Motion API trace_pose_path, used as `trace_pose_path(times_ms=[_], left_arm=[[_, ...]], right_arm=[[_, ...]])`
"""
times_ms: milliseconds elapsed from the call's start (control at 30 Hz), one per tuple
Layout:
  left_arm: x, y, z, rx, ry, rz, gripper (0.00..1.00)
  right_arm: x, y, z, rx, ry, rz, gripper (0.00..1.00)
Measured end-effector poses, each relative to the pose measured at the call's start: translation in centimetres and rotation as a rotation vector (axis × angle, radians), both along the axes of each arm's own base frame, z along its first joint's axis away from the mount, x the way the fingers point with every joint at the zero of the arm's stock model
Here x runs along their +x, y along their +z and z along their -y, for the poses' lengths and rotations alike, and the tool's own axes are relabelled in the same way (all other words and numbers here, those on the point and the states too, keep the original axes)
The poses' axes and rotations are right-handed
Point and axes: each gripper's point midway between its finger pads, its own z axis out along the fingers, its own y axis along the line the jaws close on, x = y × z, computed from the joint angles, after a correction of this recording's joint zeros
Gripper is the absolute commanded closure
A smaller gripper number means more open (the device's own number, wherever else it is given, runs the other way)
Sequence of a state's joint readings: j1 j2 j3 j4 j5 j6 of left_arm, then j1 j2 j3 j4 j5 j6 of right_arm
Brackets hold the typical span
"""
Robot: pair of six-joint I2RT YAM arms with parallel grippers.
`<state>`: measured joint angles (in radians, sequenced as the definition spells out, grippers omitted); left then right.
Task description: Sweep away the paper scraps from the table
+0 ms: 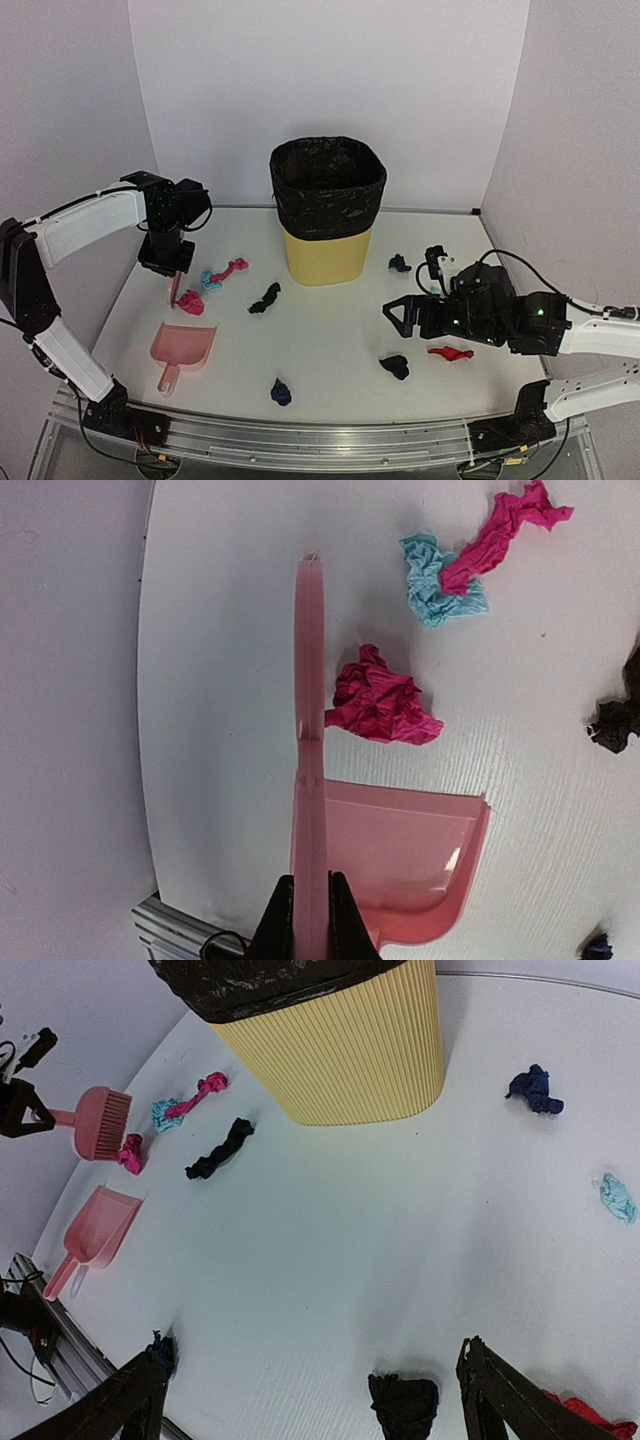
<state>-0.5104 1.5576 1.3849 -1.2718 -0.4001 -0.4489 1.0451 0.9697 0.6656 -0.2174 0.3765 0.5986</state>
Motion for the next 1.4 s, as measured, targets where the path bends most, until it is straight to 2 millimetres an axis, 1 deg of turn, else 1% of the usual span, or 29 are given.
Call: trace_pose_path(times_ms=[167,300,467,600,733,833,933,1033,1100,1167,1267,1333,1400], left_arm=[[-0.1,-1.5,1.5,-0.048,-0.062,-0.061,1.0],[-0.3,-1.8,3.0,-0.082,-0.121,-0.08,1.0],[-0.9,-1.9,6.6,-0.149,-0.242,-0.083,1.0],[-1.5,-1.7,9.2,-0.197,-0.335,-0.086,1.0],[-2.2,-1.4,11.4,-0.247,-0.412,-0.088,1.0],[-2.8,-0.9,12.7,-0.265,-0.46,-0.091,1.0],[-3.1,0.0,13.8,-0.282,-0.492,-0.077,1.0],[-2.8,1.7,14.0,-0.286,-0.504,-0.034,1.0],[-2.1,3.6,13.5,-0.268,-0.505,0.031,1.0],[-1.4,5.4,12.8,-0.235,-0.502,0.106,1.0],[-0.1,7.5,10.7,-0.121,-0.505,0.213,1.0],[1.0,7.9,9.8,-0.045,-0.528,0.255,1.0],[2.4,7.5,8.9,0.018,-0.573,0.276,1.0]], right_arm=[[-0.1,0.0,0.6,0.003,-0.013,0.007,0.02],[-0.2,-0.2,0.9,-0.001,-0.019,0.009,0.02],[-0.2,-0.2,0.9,-0.001,-0.02,0.008,0.02],[-0.2,-0.2,0.9,0.004,-0.024,0.004,0.02],[-0.2,-0.5,1.1,0.011,-0.032,-0.006,0.02],[-0.4,-0.9,1.3,0.013,-0.039,-0.016,0.02],[-0.5,-1.2,1.6,0.013,-0.047,-0.02,0.02],[-0.4,-1.1,1.8,0.013,-0.057,-0.017,0.02],[-0.3,-1.1,1.8,0.01,-0.06,-0.014,0.02],[-0.2,-1.1,1.9,0.003,-0.061,-0.008,0.02],[0.0,-1.0,1.8,-0.017,-0.057,0.006,0.02],[0.2,-0.8,1.6,-0.032,-0.054,0.017,0.02],[0.6,-0.4,1.1,-0.046,-0.047,0.026,0.02]])
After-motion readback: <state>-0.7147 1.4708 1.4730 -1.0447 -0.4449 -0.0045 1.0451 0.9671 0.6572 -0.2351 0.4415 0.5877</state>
